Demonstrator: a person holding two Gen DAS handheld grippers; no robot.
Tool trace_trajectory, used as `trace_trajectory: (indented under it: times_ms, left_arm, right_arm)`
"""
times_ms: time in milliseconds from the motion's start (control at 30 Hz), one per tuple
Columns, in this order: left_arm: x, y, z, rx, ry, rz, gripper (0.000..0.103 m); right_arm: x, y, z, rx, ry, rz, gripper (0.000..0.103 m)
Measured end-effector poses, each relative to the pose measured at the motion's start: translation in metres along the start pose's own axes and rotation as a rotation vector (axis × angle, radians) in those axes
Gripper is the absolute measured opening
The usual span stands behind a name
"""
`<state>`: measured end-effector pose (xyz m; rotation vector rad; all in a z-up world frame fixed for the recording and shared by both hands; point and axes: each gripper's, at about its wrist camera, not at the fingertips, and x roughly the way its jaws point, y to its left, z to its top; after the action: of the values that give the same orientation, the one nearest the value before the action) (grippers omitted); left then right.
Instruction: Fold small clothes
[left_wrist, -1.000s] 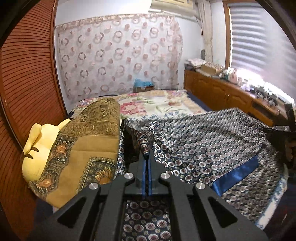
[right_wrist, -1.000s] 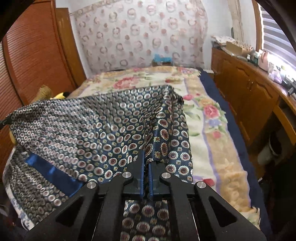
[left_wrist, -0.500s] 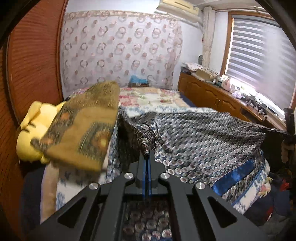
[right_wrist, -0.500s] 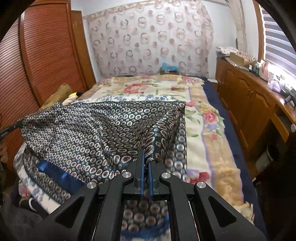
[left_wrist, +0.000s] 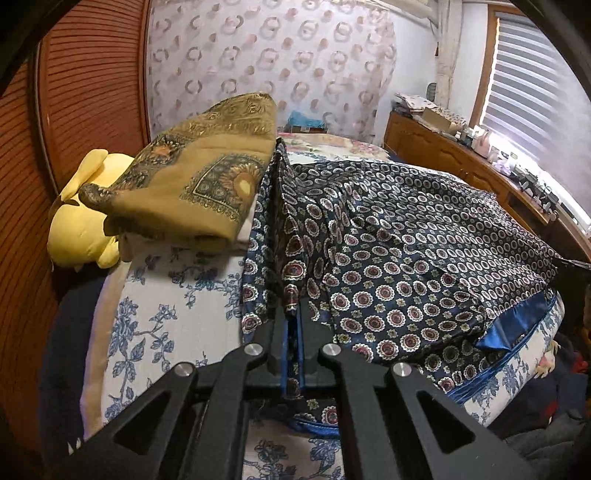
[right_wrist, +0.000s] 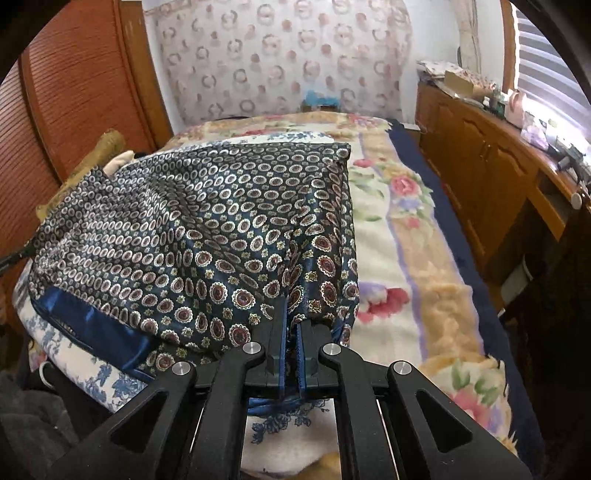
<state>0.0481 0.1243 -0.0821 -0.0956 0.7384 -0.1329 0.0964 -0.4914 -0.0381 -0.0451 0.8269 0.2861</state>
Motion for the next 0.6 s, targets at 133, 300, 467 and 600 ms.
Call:
trace_trajectory:
  times_ms: [133, 300, 467, 600]
  left_arm:
    - [0.000, 0.000, -0.001, 0.005, 0.010, -0.015, 0.006]
    - [0.004, 0.001, -0.004, 0.012, 0.037, -0.034, 0.025]
    - [0.011, 0.004, -0.009, 0.004, 0.069, -0.020, 0.034]
    - [0.017, 0.006, -0.013, -0.002, 0.092, -0.021, 0.038]
  right_arm:
    - [-0.005, 0.006, 0.000, -0.010, -0.010, -0.006, 0.004]
    - [-0.020, 0.013, 0.003, -0.022, -0.049, -0.027, 0.019]
    - [-0.035, 0.021, 0.007, -0.045, -0.092, -0.040, 0.035]
    - [-0.037, 0.036, 0.011, -0.083, -0.111, -0.038, 0.045]
